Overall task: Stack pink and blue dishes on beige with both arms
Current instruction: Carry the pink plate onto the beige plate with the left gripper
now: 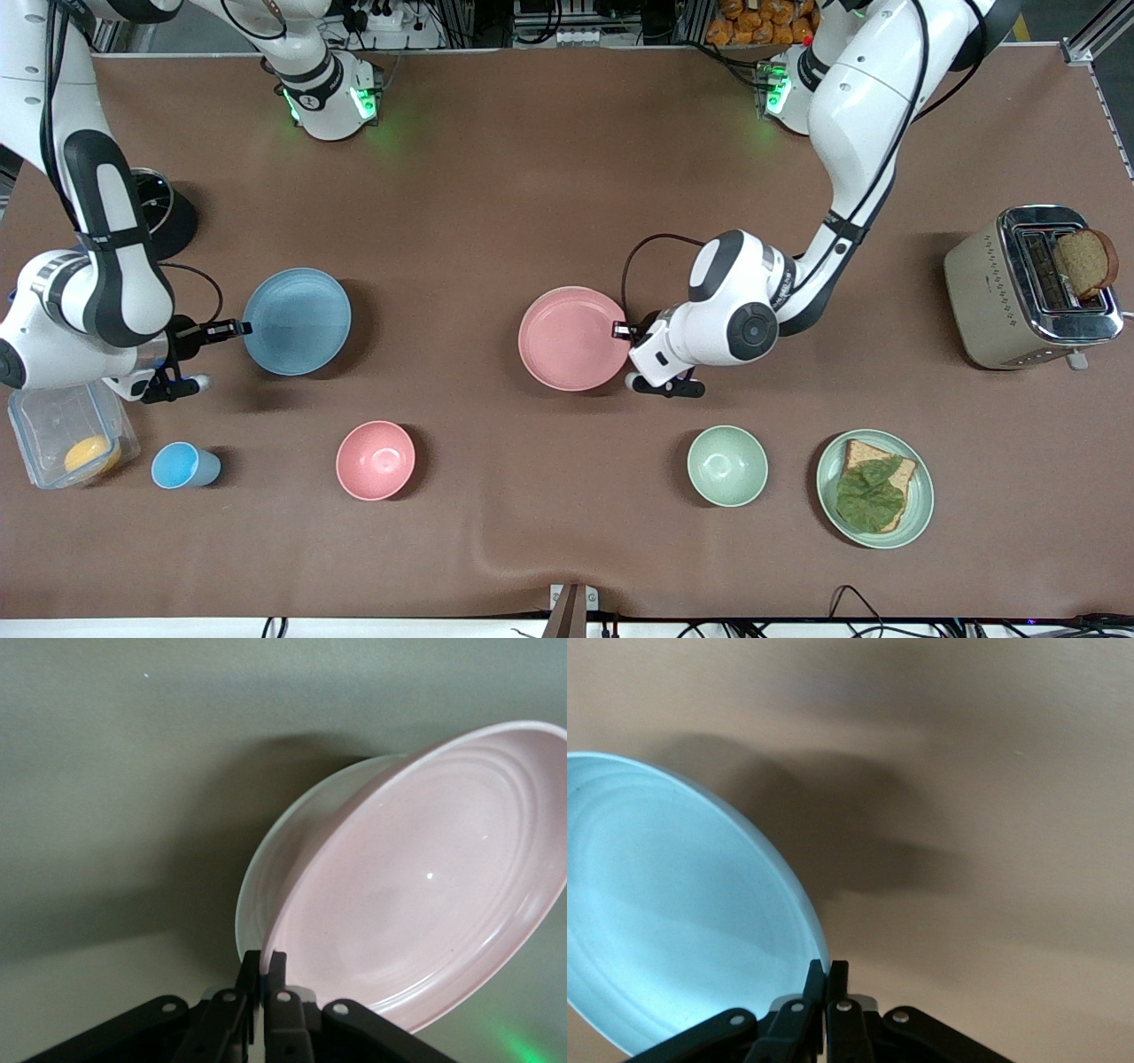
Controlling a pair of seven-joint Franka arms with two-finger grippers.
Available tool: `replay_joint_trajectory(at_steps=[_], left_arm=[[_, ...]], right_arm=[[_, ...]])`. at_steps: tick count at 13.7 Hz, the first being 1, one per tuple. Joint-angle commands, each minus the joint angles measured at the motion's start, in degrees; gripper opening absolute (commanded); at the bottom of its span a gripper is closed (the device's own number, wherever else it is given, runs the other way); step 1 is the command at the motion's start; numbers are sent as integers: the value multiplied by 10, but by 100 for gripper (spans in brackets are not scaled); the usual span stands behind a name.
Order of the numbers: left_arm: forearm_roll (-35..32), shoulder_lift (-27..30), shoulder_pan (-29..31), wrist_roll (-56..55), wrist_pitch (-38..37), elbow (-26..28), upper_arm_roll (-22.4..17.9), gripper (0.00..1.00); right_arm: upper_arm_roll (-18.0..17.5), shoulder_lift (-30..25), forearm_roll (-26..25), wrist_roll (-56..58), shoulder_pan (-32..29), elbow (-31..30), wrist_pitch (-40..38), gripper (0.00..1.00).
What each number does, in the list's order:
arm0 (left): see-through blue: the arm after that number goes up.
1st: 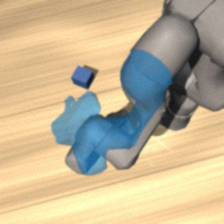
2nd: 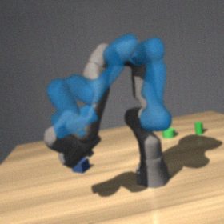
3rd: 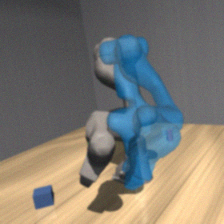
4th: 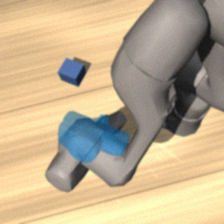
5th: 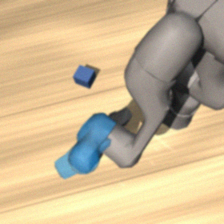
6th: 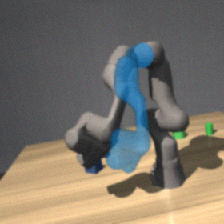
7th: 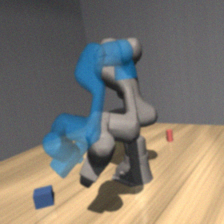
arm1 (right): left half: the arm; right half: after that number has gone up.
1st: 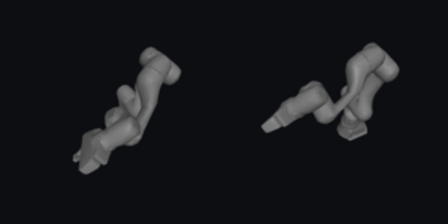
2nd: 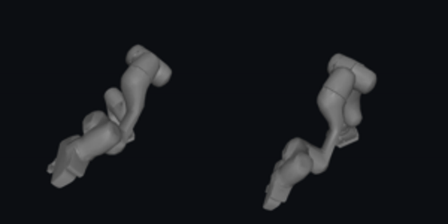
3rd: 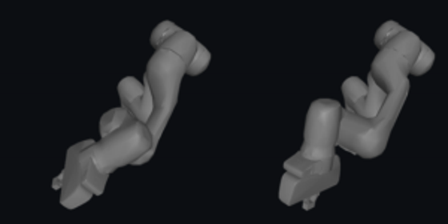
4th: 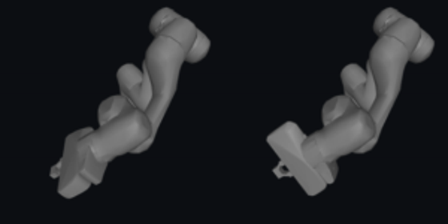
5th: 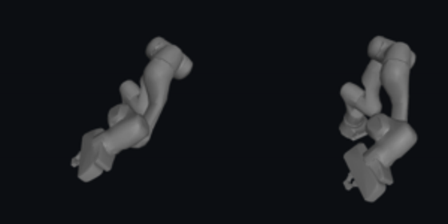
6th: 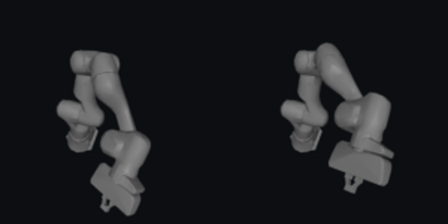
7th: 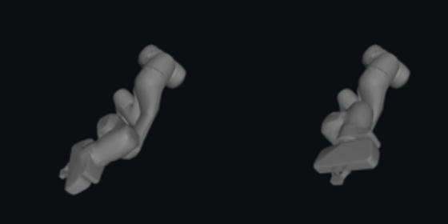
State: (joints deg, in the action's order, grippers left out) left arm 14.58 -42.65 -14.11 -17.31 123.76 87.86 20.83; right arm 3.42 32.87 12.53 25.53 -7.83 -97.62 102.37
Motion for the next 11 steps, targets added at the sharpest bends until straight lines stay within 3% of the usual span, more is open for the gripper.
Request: replay_joint_trajectory(at_steps=[1, 6, 8, 11], left_arm=[[4, -15, -6, 1, -5, -14, -5, 0], [4, -32, -7, 3, -4, -15, -5, 0], [1, -27, -6, 3, -4, -15, -5, 99], [-20, -2, -5, -3, -5, -17, -6, 100]], right_arm=[[1, -4, 19, -52, 31, 16, -23, 0], [0, -5, 44, -155, 100, 56, -66, 0], [0, -5, 54, -193, 126, 64, -68, 0], [-1, -6, 73, -264, 175, 78, -68, 0]])
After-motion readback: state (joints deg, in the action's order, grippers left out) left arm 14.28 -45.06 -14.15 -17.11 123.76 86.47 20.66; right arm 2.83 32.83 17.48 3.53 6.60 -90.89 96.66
